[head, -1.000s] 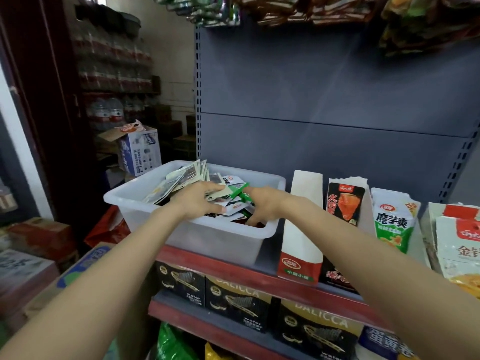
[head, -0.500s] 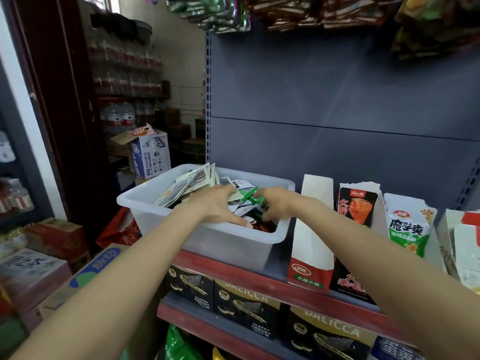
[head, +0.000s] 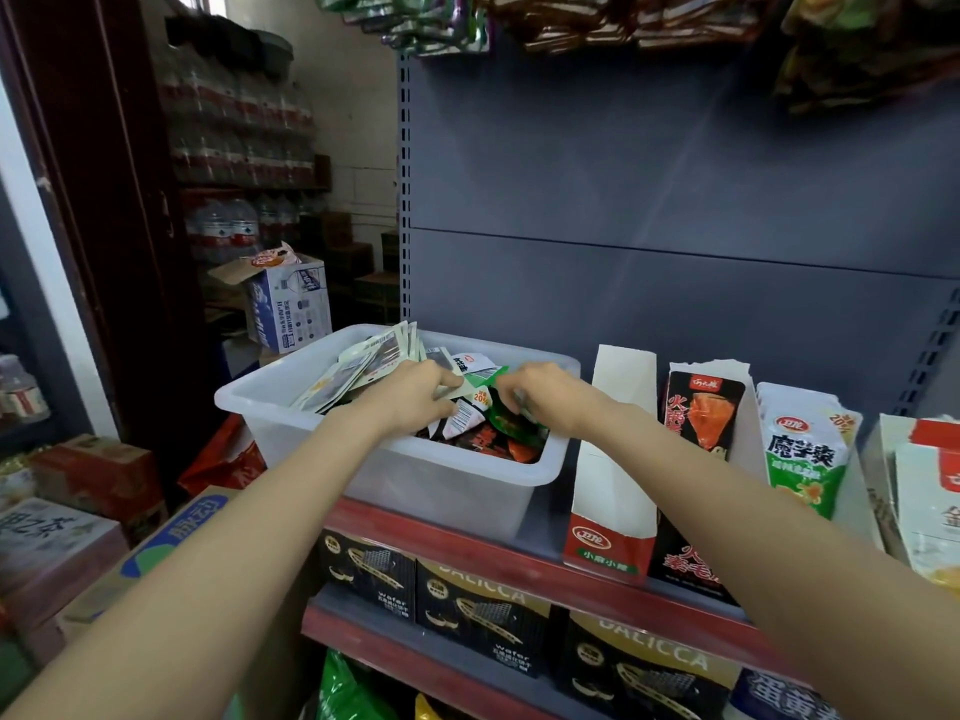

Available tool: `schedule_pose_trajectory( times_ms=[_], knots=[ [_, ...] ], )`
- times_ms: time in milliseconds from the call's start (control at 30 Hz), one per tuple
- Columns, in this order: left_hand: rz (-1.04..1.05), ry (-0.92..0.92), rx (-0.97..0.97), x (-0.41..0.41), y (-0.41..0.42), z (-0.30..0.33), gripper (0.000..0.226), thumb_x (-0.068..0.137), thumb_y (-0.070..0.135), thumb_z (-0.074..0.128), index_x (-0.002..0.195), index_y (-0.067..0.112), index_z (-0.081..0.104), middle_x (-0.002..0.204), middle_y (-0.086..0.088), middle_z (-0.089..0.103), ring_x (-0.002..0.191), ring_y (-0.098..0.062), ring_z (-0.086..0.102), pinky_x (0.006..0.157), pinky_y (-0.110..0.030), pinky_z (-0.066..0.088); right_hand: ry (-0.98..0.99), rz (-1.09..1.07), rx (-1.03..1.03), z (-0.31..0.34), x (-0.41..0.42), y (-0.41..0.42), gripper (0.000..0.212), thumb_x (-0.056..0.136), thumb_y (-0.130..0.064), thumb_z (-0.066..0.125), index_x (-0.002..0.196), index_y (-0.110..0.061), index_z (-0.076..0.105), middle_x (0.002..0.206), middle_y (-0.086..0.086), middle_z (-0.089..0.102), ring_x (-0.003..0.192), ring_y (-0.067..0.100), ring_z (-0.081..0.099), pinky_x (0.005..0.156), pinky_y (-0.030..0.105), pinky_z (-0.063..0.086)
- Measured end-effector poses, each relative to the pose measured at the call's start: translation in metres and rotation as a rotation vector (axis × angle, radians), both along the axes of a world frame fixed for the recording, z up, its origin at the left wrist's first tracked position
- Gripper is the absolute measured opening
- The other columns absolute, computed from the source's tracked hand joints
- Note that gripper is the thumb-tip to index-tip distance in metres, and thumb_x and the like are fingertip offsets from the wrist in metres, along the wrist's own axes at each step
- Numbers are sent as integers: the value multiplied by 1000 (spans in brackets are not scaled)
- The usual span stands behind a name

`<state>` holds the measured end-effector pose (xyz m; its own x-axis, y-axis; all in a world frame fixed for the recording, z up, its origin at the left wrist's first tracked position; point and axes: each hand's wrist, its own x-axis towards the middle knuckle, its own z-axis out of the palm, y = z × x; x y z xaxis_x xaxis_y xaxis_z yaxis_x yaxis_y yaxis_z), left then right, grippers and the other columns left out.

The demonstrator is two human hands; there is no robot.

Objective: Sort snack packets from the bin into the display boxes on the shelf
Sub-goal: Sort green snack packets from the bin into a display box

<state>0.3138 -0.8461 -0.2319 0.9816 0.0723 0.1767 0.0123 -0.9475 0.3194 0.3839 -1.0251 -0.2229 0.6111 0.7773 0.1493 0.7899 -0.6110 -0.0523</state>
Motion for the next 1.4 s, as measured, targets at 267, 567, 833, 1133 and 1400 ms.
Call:
schedule_pose_trajectory(
  times_ms=[267,567,833,1133,1400],
  knots=[
    [22,-30,-50,0,2,-6,48,90,25,62,137,20,49,144,-4,46,131,-24,43,102,-29,34,90,-30,-104,-7,-9,14,44,80,-51,64,87,-8,67,70,2,56,70,20,52,60,31,40],
    [36,-40,-83,2,3,-10,49,90,26,62,136,22,49,144,-3,45,133,-23,41,107,-34,33,223,-110,-329,-4,-10,19,58,85,-63,46,118,-16,55,115,4,39,105,23,45,98,39,42],
    [27,-49,-115,0,2,-10,49,90,24,63,137,19,49,145,-4,44,133,-23,40,105,-31,32,107,-95,-153,-10,-14,25,32,80,-43,62,82,-11,60,90,6,57,82,23,54,70,31,49],
    [54,-110,-238,-3,3,-14,50,83,32,70,131,23,56,141,-4,49,130,-22,44,104,-31,33,174,-136,439,-3,0,-4,37,91,-25,58,68,3,62,64,14,54,63,18,46,64,33,39],
    [-173,-191,-309,-20,-19,-6,67,63,48,81,123,28,60,125,11,60,118,-6,52,104,-29,39,656,-255,961,5,-16,-10,30,87,-28,64,69,-4,66,70,7,59,70,19,56,68,32,46]
  ],
)
